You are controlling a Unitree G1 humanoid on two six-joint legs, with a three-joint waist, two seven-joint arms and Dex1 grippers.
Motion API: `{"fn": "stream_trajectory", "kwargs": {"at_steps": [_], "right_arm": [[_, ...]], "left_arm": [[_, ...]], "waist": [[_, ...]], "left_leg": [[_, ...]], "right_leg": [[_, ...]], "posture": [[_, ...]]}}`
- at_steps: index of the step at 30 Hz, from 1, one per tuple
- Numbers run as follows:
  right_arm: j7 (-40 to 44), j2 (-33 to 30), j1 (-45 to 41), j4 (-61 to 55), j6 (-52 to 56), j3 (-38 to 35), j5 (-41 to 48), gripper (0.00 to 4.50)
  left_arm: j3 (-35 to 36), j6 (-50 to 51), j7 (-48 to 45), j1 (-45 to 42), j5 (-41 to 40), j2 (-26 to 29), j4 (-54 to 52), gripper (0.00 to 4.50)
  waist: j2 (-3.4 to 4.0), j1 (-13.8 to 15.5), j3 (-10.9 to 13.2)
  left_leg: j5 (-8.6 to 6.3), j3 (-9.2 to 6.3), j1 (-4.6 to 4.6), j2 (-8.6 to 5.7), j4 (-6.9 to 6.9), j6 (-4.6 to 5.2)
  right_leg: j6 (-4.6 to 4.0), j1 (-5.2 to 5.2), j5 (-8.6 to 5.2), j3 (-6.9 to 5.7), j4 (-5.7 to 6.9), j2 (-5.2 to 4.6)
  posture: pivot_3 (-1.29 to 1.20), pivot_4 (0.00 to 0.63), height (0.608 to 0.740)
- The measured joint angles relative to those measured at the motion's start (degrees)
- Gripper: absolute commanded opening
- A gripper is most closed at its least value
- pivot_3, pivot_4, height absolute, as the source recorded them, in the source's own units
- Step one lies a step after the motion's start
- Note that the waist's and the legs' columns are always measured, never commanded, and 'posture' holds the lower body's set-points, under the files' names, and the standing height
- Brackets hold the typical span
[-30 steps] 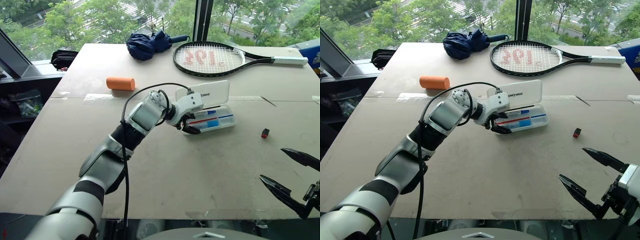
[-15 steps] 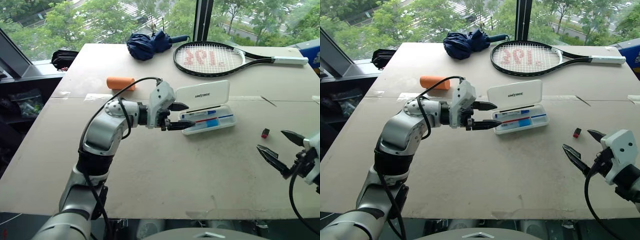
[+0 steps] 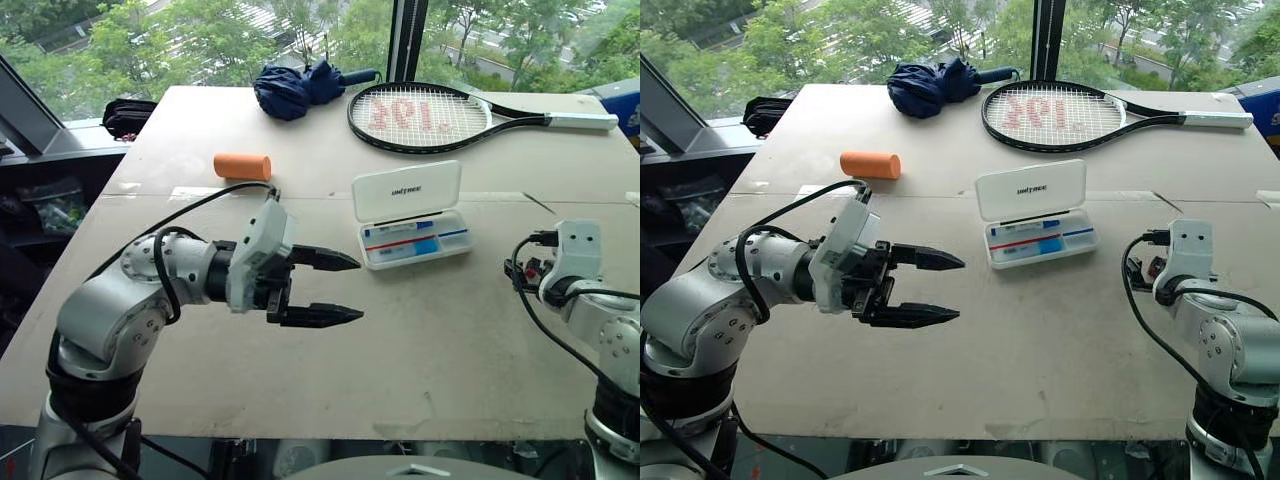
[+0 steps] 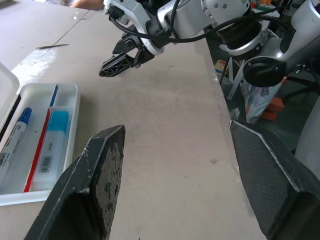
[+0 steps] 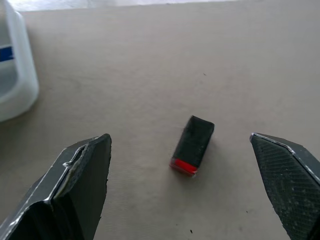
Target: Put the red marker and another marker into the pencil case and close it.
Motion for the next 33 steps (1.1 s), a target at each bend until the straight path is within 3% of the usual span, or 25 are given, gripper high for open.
{"fn": "stream_trajectory", "kwargs": {"at_steps": [1,2,5,10,14,19,21,23,28,33], "right_arm": [[-0.2,0.3,0.0,0.2,0.3,0.0,-0.5,3.42],[-0.2,0.5,-0.1,0.3,0.6,-0.1,-0.9,3.27],[0.5,1.0,-0.1,0.5,0.5,-1.1,-2.1,2.26],[3.8,0.1,0.3,0.9,-0.5,-0.9,-2.9,0.05],[11.0,-6.8,2.7,1.8,-5.2,0.8,-2.8,0.05],[31.2,-22.3,4.4,2.7,-18.5,8.9,-0.8,0.05],[43.6,-32.2,3.4,5.9,-28.8,17.0,-2.9,0.05],[51.3,-37.0,0.4,9.3,-35.6,23.3,-5.6,0.05],[64.2,-36.9,-14.4,24.9,-52.2,36.9,-15.9,0.05],[71.9,-32.2,-24.3,35.5,-60.1,41.8,-19.5,0.05]], "left_arm": [[0.0,0.0,0.3,0.0,-0.4,0.0,-0.2,3.41],[0.0,0.2,0.9,0.0,-1.0,0.0,-0.7,3.41],[0.0,0.6,1.9,0.0,-3.0,0.8,-1.8,3.41],[-0.4,0.6,3.8,0.0,-3.5,1.6,-1.8,3.41],[-0.4,1.0,7.2,1.0,-5.1,1.5,-1.8,3.41],[-0.3,1.0,9.7,3.8,-5.5,2.4,-2.0,3.41],[0.7,0.8,10.0,5.3,-5.5,3.3,-2.1,3.41],[1.8,0.6,10.3,6.1,-5.5,4.2,-2.2,3.41],[4.0,0.4,11.9,7.8,-6.7,4.9,-3.8,3.41],[6.2,0.6,14.9,10.3,-8.7,5.2,-6.1,3.41]], "waist": [[0.00,0.0,0.0],[0.02,-0.1,0.0],[0.02,-0.2,0.0],[0.03,-0.4,0.0],[0.05,-0.6,0.0],[0.10,-1.5,0.0],[0.10,-1.7,0.1],[0.08,-1.7,0.1],[0.02,-1.5,0.1],[0.01,-1.4,0.2]], "left_leg": [[0.00,0.00,0.00,0.00,0.00,0.00],[0.00,-0.01,0.01,0.01,-0.01,0.01],[-0.01,-0.01,0.03,0.02,-0.02,0.02],[-0.01,-0.02,0.03,0.02,-0.03,0.02],[-0.01,0.01,0.04,0.03,-0.05,0.03],[-0.02,0.00,0.10,0.09,-0.13,0.03],[-0.02,0.04,0.13,0.11,-0.17,0.03],[-0.02,0.03,0.15,0.15,-0.18,0.03],[-0.01,0.08,0.04,0.16,-0.17,0.02],[0.01,0.10,-0.04,0.16,-0.18,-0.03]], "right_leg": [[0.00,0.00,0.00,0.00,0.01,0.00],[0.00,-0.03,0.00,-0.01,0.04,0.02],[0.00,-0.03,0.00,-0.03,0.06,0.06],[0.00,-0.03,0.00,-0.03,0.06,0.07],[0.01,-0.03,0.00,0.00,0.03,0.07],[0.02,-0.02,0.00,-0.02,0.02,0.11],[0.01,-0.04,-0.01,0.00,0.00,0.12],[0.01,-0.03,-0.01,-0.03,-0.01,0.12],[0.01,-0.14,0.00,0.01,-0.03,0.10],[0.01,-0.23,0.01,0.04,-0.03,0.03]], "posture": [[0.00,0.150,0.730],[0.00,0.150,0.730],[0.00,0.150,0.730],[0.00,0.150,0.730],[0.00,0.150,0.730],[0.00,0.150,0.730],[0.00,0.150,0.730],[0.00,0.150,0.730],[0.00,0.150,0.730],[0.00,0.150,0.730]]}}
